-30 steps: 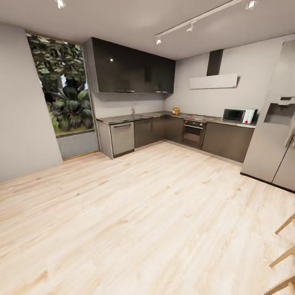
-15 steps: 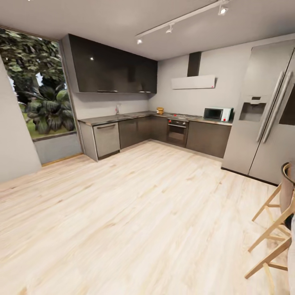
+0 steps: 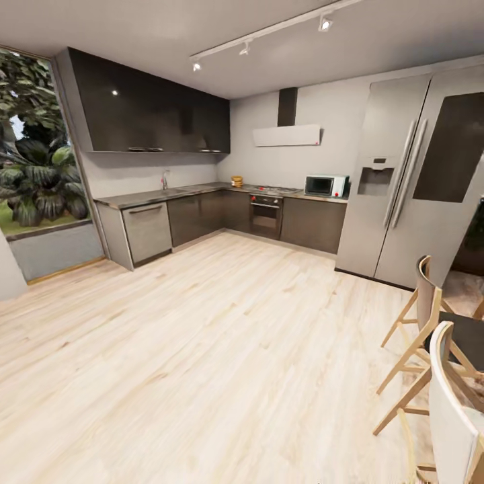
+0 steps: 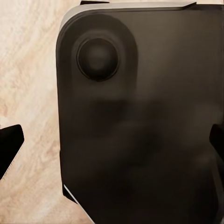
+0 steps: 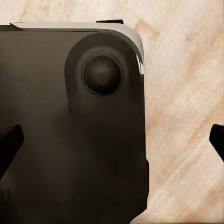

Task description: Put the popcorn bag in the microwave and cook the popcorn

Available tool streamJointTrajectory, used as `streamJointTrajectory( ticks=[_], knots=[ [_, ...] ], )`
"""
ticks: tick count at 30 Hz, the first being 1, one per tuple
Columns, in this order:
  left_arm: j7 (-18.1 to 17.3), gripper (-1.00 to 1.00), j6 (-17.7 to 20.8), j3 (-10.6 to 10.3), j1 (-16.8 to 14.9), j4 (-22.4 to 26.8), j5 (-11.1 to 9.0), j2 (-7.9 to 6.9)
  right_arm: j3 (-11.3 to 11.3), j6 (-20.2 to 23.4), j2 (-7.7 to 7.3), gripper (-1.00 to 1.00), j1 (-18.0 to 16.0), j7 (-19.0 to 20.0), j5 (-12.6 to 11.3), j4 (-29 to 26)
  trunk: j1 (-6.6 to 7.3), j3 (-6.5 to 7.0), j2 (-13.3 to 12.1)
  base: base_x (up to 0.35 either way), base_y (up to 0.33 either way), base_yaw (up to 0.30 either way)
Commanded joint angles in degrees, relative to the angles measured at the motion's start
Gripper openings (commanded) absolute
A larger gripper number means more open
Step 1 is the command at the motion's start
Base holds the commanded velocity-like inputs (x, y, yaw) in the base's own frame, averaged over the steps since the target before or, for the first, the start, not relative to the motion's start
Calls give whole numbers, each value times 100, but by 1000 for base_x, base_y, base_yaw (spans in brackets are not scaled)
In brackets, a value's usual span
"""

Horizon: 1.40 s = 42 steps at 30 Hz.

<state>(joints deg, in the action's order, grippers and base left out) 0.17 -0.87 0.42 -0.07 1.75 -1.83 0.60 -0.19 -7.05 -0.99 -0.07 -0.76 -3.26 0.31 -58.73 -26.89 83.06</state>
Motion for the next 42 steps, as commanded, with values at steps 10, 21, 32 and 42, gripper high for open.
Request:
streamJointTrajectory(
  ticks=[10, 21, 32, 42],
  knots=[
    [0, 100, 48, 2, -1, 0, -36, 1, 13, -11, 2, 100, -1, -9, -15, 4, 0, -4, 2, 158, 0, -110],
    [0, 100, 58, 2, -1, 0, -37, 2, 37, -7, 2, 100, -1, -11, 26, 4, 0, -4, 2, 319, 0, 0],
    [0, 100, 61, 2, -1, 0, -37, -1, 36, -7, 2, 100, -1, -11, 19, 4, 0, -4, 2, 320, 0, 0],
    [0, 100, 60, 2, -1, 0, -37, -7, 36, -7, 2, 100, -1, -11, 19, 4, 0, -4, 2, 321, 0, 0]
  ],
)
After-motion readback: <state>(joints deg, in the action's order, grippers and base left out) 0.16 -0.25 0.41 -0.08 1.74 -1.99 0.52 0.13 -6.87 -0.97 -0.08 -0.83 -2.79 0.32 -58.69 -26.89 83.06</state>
